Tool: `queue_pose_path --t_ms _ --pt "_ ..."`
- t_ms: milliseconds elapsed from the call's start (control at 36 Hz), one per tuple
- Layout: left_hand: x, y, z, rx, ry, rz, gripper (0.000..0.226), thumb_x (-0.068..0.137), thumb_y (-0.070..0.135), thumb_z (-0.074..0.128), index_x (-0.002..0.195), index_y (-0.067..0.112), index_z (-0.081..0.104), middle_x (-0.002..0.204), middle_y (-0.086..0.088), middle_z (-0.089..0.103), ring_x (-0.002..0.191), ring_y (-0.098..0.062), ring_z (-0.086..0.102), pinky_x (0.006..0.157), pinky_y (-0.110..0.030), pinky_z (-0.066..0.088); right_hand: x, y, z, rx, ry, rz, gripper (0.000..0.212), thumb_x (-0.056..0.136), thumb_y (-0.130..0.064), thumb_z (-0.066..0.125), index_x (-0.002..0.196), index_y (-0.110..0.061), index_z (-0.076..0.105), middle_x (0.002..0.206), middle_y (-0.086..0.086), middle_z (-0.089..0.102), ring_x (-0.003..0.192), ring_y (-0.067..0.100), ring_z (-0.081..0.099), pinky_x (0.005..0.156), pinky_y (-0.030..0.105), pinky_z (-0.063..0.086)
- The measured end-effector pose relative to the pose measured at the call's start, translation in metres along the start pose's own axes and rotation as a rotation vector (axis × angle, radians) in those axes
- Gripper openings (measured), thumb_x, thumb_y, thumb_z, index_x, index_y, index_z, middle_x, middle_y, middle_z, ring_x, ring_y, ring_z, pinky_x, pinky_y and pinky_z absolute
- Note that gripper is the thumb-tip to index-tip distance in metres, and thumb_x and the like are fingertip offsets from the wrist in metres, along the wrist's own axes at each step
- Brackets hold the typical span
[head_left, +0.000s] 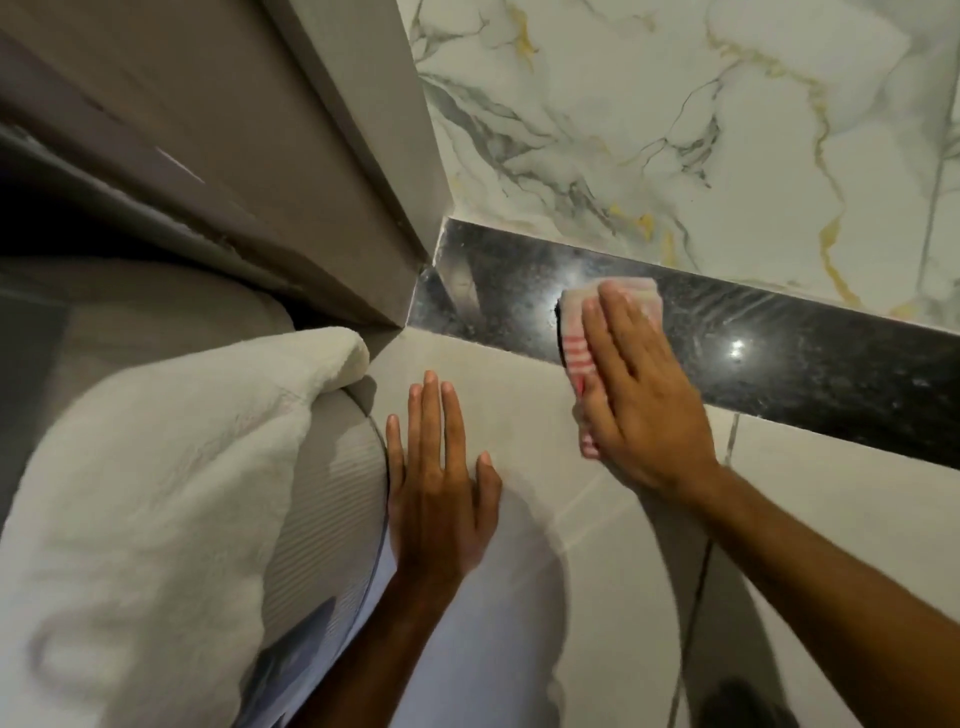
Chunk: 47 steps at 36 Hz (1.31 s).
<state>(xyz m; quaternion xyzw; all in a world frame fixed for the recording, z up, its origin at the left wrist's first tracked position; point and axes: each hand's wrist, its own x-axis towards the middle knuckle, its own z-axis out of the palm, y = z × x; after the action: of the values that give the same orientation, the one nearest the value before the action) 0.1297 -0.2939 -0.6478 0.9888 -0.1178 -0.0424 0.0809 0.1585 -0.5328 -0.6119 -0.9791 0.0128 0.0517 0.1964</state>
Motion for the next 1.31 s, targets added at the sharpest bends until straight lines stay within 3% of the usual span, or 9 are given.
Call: queue_pose_path --t_ms 139,333,472,639,778,944,1056,1194,1306 --pt "0.000 0.001 0.001 0.006 0.008 0.001 0.076 0.108 0.041 0.035 0.173 0.004 0.020 0.183 -0.017 0.014 0.171 -0.031 0.013 0.140 -0.053 0.011 0.085 -0.055 0.017 -0.005 0.164 0.338 0.073 0.115 -0.045 0.020 0.176 -0.009 0.004 0.186 0.014 0.001 0.174 0.029 0.002 0.143 0.049 0.010" --pt "0.001 0.003 -0.006 0.034 -0.011 0.001 0.070 0.113 0.045 0.021 0.172 0.007 0.023 0.181 -0.018 0.023 0.168 -0.034 0.024 0.135 -0.061 0.027 0.051 -0.069 0.033 -0.050 -0.047 -0.165 0.066 0.117 -0.047 0.022 0.177 -0.023 0.011 0.186 0.003 0.003 0.174 0.021 0.000 0.140 0.041 -0.004" --pt "0.002 0.002 -0.006 0.050 -0.044 -0.004 0.069 0.114 0.043 0.017 0.170 0.006 0.032 0.179 -0.019 0.026 0.166 -0.036 0.028 0.132 -0.063 0.032 0.004 -0.024 0.017 -0.071 0.007 -0.021 0.065 0.116 -0.047 0.024 0.177 -0.028 0.010 0.187 -0.002 0.002 0.174 0.017 0.001 0.143 0.044 0.010" --pt "0.002 0.003 -0.005 0.042 -0.036 -0.008 0.070 0.110 0.043 0.030 0.170 0.007 0.032 0.180 -0.018 0.025 0.167 -0.034 0.026 0.137 -0.056 0.021 0.080 -0.052 0.012 -0.041 0.134 0.305 0.066 0.119 -0.042 0.022 0.177 -0.019 -0.002 0.186 0.010 -0.008 0.174 0.027 -0.006 0.143 0.052 0.008" --pt "0.000 0.000 -0.003 -0.015 -0.002 -0.014 0.072 0.115 0.046 0.018 0.171 0.002 0.025 0.182 -0.017 0.020 0.170 -0.031 0.019 0.139 -0.052 0.015 0.103 -0.088 0.032 -0.050 0.036 0.103 0.075 0.118 -0.044 0.031 0.176 -0.015 -0.007 0.185 0.013 -0.014 0.173 0.030 -0.012 0.143 0.051 0.003" --pt "0.000 0.001 -0.007 0.014 -0.034 -0.011 0.076 0.115 0.050 0.010 0.170 0.001 0.027 0.181 -0.020 0.021 0.168 -0.035 0.023 0.137 -0.057 0.020 0.006 -0.052 0.031 -0.125 0.012 -0.056 0.071 0.113 -0.037 0.033 0.176 -0.015 0.010 0.186 0.009 0.001 0.174 0.024 -0.001 0.144 0.044 0.005" --pt "0.001 0.001 -0.004 0.018 -0.035 -0.009 0.075 0.115 0.051 0.010 0.173 0.005 0.023 0.182 -0.019 0.019 0.169 -0.035 0.020 0.137 -0.057 0.019 0.000 -0.031 0.025 -0.094 0.077 0.109 0.069 0.113 -0.042 0.026 0.177 -0.020 0.008 0.187 0.004 0.001 0.175 0.022 0.000 0.144 0.046 0.008" --pt "-0.001 -0.002 -0.001 -0.016 -0.017 -0.014 0.075 0.113 0.052 0.012 0.174 0.008 0.016 0.183 -0.017 0.014 0.170 -0.032 0.013 0.138 -0.056 0.017 0.088 -0.064 0.027 -0.029 0.192 0.376 0.073 0.116 -0.044 0.023 0.176 -0.013 -0.004 0.185 0.015 -0.008 0.174 0.031 -0.006 0.142 0.053 0.007" --pt "0.001 -0.002 -0.002 -0.141 0.006 -0.029 0.078 0.113 0.054 0.012 0.174 0.005 0.018 0.183 -0.019 0.016 0.170 -0.034 0.016 0.138 -0.057 0.017 0.103 -0.093 0.040 -0.031 0.113 0.029 0.072 0.116 -0.040 0.032 0.176 -0.013 0.003 0.185 0.016 -0.004 0.174 0.032 -0.003 0.142 0.052 0.008"
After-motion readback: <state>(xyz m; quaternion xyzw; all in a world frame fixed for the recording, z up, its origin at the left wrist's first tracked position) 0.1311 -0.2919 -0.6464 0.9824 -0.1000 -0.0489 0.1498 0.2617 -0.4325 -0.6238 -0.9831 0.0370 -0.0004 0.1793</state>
